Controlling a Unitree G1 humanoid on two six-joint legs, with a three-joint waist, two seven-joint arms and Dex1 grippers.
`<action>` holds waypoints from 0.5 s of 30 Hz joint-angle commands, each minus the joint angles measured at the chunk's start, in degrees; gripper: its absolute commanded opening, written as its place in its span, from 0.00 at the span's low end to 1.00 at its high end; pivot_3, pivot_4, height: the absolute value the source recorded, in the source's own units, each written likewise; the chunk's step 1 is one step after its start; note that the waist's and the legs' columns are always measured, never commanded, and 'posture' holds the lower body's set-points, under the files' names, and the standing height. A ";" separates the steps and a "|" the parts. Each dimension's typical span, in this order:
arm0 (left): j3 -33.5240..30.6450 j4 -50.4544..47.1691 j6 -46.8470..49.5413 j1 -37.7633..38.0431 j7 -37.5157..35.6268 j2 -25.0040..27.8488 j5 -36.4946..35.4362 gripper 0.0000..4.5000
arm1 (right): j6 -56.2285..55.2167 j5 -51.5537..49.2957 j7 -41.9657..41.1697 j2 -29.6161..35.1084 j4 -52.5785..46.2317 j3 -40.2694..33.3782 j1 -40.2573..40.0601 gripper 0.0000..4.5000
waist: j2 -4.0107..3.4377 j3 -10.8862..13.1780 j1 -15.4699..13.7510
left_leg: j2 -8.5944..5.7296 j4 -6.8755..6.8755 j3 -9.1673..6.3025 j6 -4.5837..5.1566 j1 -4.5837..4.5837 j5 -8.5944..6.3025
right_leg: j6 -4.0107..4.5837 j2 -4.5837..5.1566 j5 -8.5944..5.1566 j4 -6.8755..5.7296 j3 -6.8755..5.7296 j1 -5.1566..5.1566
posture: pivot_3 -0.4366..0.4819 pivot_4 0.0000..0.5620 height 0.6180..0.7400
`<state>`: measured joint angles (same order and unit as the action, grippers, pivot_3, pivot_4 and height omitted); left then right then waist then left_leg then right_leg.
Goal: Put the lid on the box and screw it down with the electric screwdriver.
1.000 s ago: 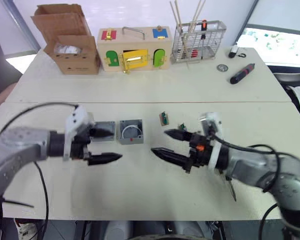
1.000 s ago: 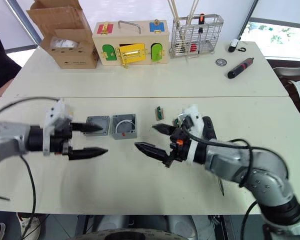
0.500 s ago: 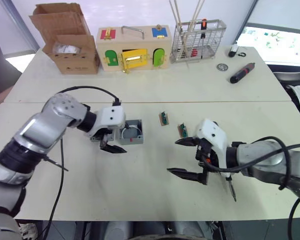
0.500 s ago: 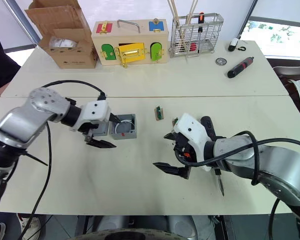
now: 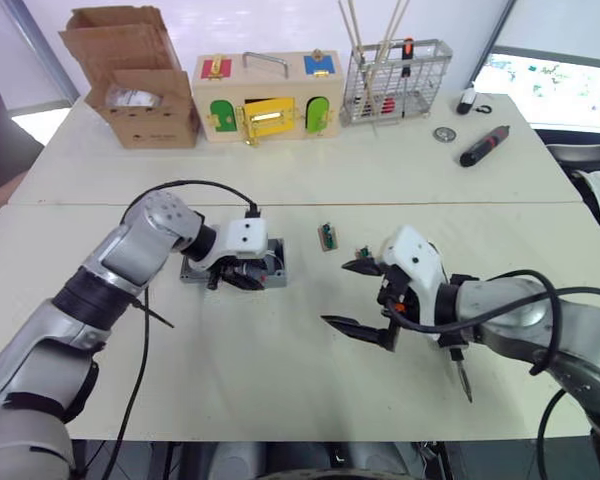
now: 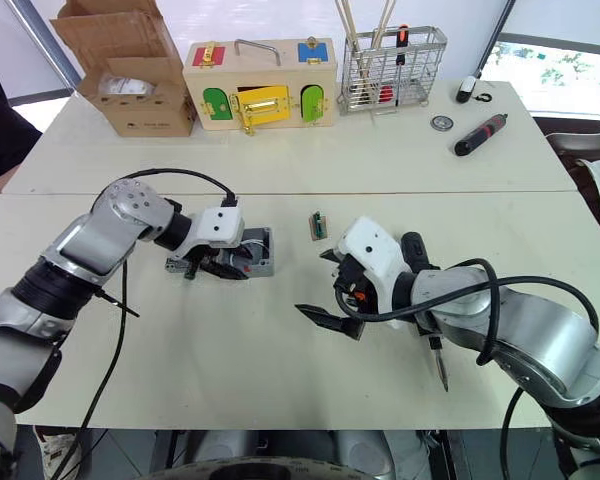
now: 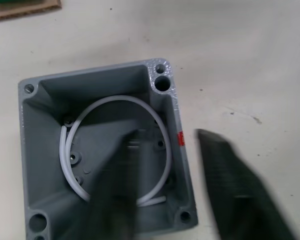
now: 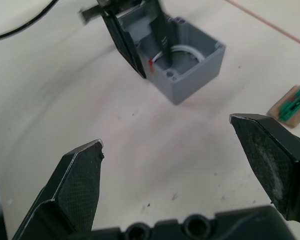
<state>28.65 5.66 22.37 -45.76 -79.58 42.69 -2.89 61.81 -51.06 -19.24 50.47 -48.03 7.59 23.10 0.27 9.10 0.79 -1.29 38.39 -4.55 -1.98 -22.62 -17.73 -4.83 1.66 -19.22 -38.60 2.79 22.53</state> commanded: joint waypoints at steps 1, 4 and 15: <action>-0.26 0.00 -1.32 -0.96 -0.42 -0.57 1.60 0.00 | 1.61 -1.59 1.17 -0.82 -1.99 -3.07 1.22 1.00 | 0.00 0.00 -0.11 | 0.00 0.01 0.00 0.00 0.00 0.00 | 0.00 0.00 0.00 -0.01 0.00 0.00 | 0.48 0.27 1.00; -0.29 0.29 -1.67 -0.77 -1.02 -0.94 2.44 0.00 | 3.09 -3.00 1.68 -1.06 -2.23 -4.47 1.69 1.00 | 0.00 0.00 -0.09 | -0.01 0.12 -0.02 0.00 -0.04 0.00 | 0.00 0.02 0.00 -0.05 -0.01 -0.01 | 0.48 0.27 1.00; -1.36 2.42 -14.01 -3.27 -8.45 -2.71 0.74 0.00 | 7.10 -9.74 0.04 2.21 -4.31 -8.01 -0.61 1.00 | 0.00 0.00 -0.21 | -0.02 0.80 -0.13 0.10 -0.58 -0.06 | -0.01 0.01 -0.01 -0.52 -0.13 0.35 | 0.48 0.27 1.00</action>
<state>28.53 8.93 11.44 -46.67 -85.62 40.14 -0.72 68.59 -59.56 -18.59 51.53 -49.98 1.40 22.88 0.27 9.10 0.58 -1.32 39.21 -4.69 -1.88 -23.26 -17.79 -4.84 1.67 -19.22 -39.14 2.65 22.93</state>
